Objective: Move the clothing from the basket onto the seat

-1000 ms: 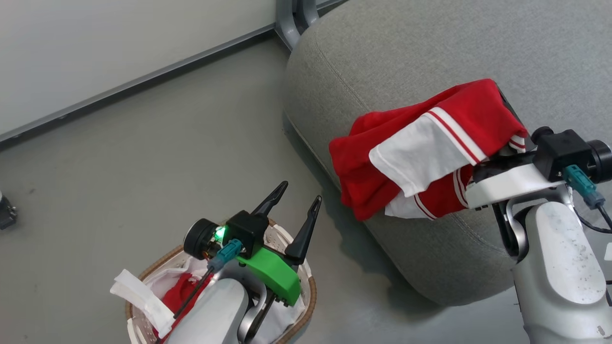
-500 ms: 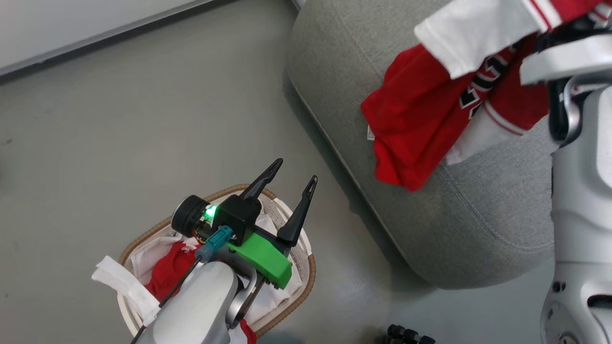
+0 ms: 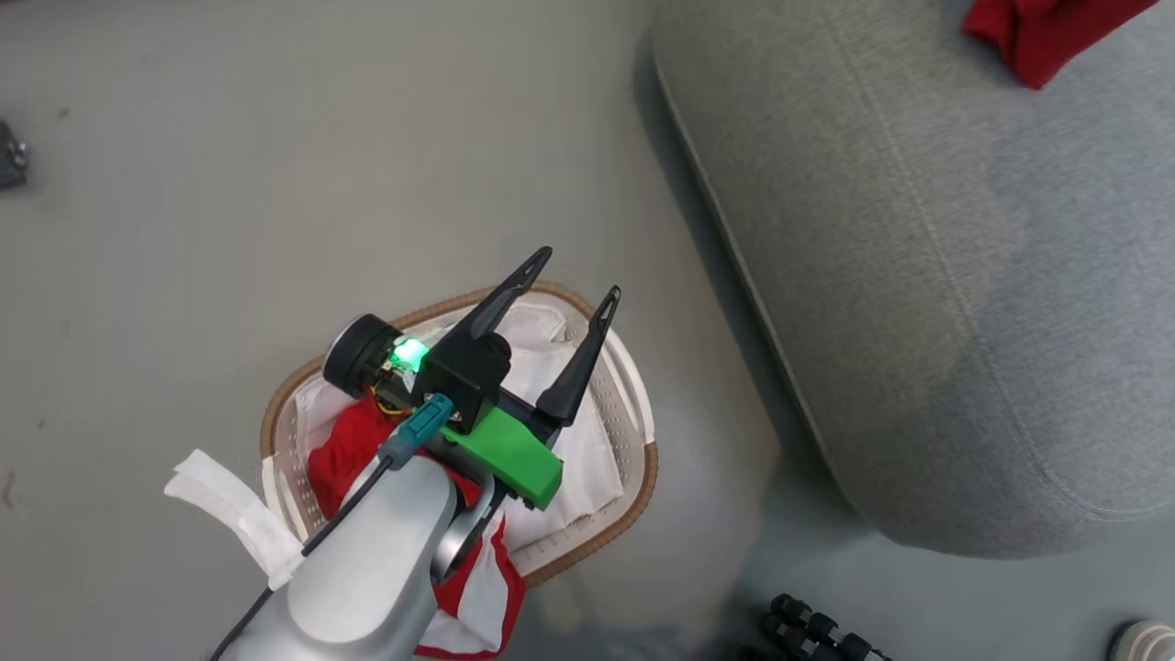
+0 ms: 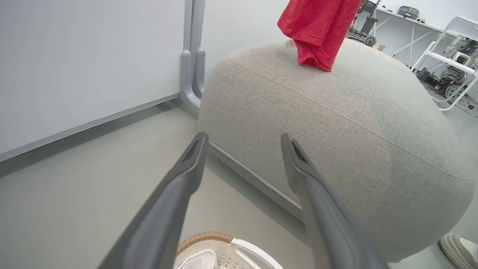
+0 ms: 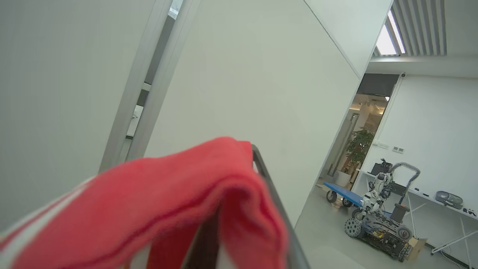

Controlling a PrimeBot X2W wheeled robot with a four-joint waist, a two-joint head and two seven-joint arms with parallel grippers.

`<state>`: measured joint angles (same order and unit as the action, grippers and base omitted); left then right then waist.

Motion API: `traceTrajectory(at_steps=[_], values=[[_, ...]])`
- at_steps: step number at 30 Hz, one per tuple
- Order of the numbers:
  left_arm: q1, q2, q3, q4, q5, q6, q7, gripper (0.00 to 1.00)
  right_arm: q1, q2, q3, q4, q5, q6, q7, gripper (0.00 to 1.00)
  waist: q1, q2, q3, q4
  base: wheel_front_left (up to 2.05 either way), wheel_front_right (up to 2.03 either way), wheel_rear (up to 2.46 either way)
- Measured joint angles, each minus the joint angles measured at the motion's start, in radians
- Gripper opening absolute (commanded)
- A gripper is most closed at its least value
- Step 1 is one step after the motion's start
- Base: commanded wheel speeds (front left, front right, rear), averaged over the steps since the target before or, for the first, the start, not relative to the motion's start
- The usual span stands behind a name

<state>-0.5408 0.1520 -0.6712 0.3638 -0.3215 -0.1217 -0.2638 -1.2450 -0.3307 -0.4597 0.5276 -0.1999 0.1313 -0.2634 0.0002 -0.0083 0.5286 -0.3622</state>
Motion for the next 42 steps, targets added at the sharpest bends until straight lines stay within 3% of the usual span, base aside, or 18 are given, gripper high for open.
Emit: traceTrajectory(at_steps=[7, 17, 19, 20, 32, 42], values=[[-0.01, 0.031, 0.0, -0.025, 0.016, 0.016, 0.008, 1.0, 0.05, -0.018, -0.039, 0.113, -0.037, 0.0, -0.001, 0.0, 0.0, 0.0, 0.085, 0.044, 0.0, 0.0, 0.0], [-0.029, 0.043, 0.004, -0.039, 0.016, 0.025, 0.008, 1.0, 0.247, 0.124, -0.103, 0.158, -0.086, 0.0, -0.001, 0.0, -0.0001, 0.0, 0.185, 0.072, 0.0, 0.0, 0.0], [-0.032, 0.043, 0.003, -0.035, 0.014, 0.025, 0.008, 1.0, 0.272, 0.146, -0.103, 0.147, -0.096, 0.0, -0.001, 0.38, -0.0001, 0.0, 0.189, 0.073, 0.0, 0.0, 0.0], [-0.034, 0.043, 0.003, -0.033, 0.014, 0.025, 0.008, 1.0, 0.285, 0.161, -0.098, 0.141, -0.096, 0.0, -0.001, 1.0, -0.0001, 0.0, 0.188, 0.072, 0.0, 0.0, 0.0], [-0.028, 0.04, 0.015, 0.004, -0.013, 0.025, 0.006, 1.0, 0.464, 0.223, 0.017, 0.067, -0.047, 0.0, -0.001, 1.0, -0.0001, 0.0, 0.119, 0.041, 0.0, 0.0, 0.0], [0.025, 0.001, 0.051, 0.037, -0.046, 0.024, 0.001, 1.0, 0.645, 0.254, 0.168, -0.015, 0.016, 0.0, -0.001, 1.0, -0.0002, 0.0, 0.007, 0.026, 0.0, 0.0, 0.0]])
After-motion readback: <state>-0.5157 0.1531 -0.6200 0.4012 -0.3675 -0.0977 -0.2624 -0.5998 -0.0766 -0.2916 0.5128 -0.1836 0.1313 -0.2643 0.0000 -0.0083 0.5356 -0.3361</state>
